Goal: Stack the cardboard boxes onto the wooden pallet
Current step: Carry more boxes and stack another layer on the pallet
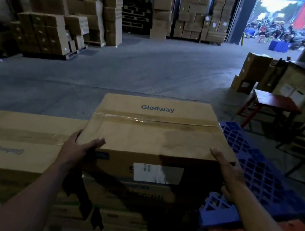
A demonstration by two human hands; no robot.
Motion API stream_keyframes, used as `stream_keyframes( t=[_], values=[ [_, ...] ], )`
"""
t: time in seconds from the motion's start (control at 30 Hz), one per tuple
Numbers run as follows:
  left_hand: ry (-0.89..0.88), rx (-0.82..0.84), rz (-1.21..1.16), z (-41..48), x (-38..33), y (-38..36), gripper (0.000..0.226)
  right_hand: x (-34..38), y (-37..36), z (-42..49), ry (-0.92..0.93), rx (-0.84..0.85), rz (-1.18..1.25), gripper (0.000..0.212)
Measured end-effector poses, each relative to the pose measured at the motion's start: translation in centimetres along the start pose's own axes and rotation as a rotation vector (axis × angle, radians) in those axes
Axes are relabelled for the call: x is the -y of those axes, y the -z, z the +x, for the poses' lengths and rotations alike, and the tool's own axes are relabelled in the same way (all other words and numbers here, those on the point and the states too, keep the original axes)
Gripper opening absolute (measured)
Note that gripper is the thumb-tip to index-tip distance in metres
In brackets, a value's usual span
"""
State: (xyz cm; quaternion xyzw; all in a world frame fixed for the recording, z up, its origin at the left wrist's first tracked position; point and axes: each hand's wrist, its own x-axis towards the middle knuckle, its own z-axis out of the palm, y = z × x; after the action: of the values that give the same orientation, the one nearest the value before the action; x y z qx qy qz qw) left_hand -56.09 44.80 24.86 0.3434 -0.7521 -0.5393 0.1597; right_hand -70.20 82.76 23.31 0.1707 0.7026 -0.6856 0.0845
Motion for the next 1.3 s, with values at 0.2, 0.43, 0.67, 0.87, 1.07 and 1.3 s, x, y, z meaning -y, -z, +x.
stream_keyframes(
  t=[0.2, 0.43, 0.67, 0.87, 1.07, 1.3],
  values=[
    [-0.013, 0.03, -0.178, -0.4, 0.3, -0.6, 0.07, 0.2, 0.3, 0.5, 0.026, 0.036, 0.108, 0.054],
    [-0.055, -0.02, -0.211, -4.1, -1.0, 0.3, 0.076, 0.9, 2.1, -1.1, 0.077, 0.054, 0.108, 0.032],
    [-0.143, -0.117, -0.343, -9.4, -6.2, 4.3, 0.071, 7.0, 3.1, -5.7, 0.278, 0.163, 0.078, 0.075],
    [-0.203, -0.25, -0.409, -14.2, -9.0, 11.7, 0.072, 11.3, -0.2, -11.3, 0.363, 0.331, 0.137, 0.043],
    [-0.218, -0.444, -0.396, -19.8, -7.2, 22.3, 0.079, 12.0, -8.1, -17.0, 0.407, 0.578, 0.096, 0.057],
    [-0.156, -0.709, -0.456, -28.9, 0.5, 35.5, 0.082, 7.9, -20.7, -28.0, 0.356, 0.862, 0.027, 0.063]
  ],
)
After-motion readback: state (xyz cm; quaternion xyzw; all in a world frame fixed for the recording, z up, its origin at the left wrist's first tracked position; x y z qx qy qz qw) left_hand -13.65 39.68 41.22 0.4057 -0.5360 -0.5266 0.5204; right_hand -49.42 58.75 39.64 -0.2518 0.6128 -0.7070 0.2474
